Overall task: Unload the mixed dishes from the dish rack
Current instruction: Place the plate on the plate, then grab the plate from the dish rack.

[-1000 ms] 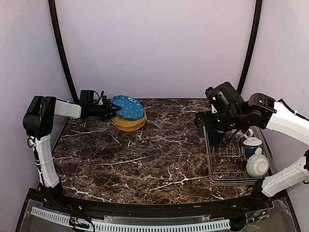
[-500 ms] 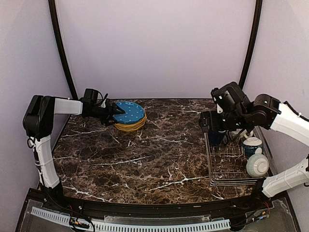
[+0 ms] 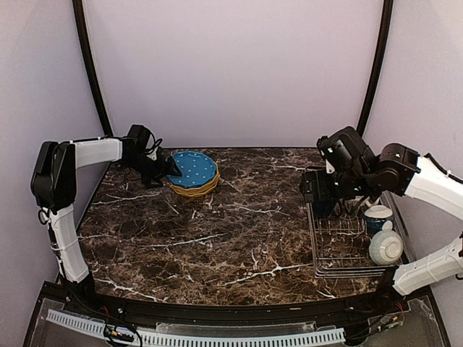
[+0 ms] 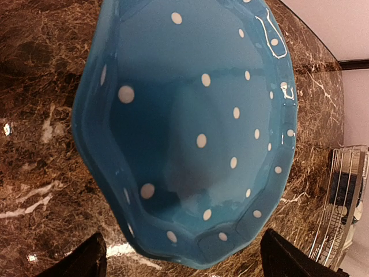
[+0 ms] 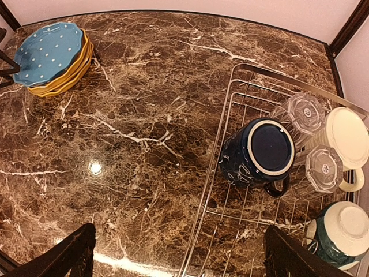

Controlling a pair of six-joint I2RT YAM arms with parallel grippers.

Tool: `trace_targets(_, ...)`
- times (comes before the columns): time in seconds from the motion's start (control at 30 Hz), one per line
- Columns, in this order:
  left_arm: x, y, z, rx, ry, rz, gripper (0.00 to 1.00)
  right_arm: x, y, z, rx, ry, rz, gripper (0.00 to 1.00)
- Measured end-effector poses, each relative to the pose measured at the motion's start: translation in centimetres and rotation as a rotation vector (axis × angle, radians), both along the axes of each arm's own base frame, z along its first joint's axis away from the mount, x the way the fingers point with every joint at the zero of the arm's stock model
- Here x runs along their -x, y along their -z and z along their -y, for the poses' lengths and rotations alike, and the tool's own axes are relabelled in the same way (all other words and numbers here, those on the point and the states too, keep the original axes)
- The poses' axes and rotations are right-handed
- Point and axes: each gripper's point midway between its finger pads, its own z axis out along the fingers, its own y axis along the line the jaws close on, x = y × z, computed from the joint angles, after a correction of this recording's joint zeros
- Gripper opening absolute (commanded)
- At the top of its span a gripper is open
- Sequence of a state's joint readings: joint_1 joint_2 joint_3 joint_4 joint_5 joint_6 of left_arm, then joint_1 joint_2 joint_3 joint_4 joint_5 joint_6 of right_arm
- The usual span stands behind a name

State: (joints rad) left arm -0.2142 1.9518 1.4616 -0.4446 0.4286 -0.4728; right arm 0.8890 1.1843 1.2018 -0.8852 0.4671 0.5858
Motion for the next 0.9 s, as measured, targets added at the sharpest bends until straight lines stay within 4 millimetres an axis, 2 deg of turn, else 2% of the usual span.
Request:
trace_targets(0.2,0.5,-0.6,-0.9,-0.066,0.015,-0.009,0.93,0.0,0.6,0.8,0.022,0.017,-0.017,0.99)
trace_targets(0.3,0.7,-2.1,-1.2,-0.100,0.026,0.014,0.94,-0.3,0.7,1.5,0.029,0.035,-0.028,0.99)
trace_targets(0.4,0.6,-5.3,-1.1,-0.117,0.043,0.083,0.95,-0.7,1.0,2.4,0.032,0.061,-0.044,0.99)
trace_targets(0.53,0.4,-11.5,0.5,-0.103,0.086,0.233,0.95,-1.5,1.6,4.2,0.033,0.121,-0.080,0.99)
trace_targets(0.6,1.1,-14.6,1.8,-0.085,0.124,0.312,0.95,-1.9,2.1,5.2,0.028,0.155,-0.106,0.99)
trace_targets(0.7,2.9,-17.8,3.2,-0.056,0.179,0.393,0.95,-2.3,2.8,7.0,0.018,0.214,-0.146,0.99)
trace_targets(0.8,4.6,-18.7,3.3,-0.043,0.204,0.430,0.95,-2.3,3.9,9.2,0.012,0.283,-0.199,0.99)
trace_targets(0.9,5.8,-17.9,2.9,-0.046,0.212,0.417,0.95,-1.7,4.6,11.3,-0.013,0.347,-0.241,0.99)
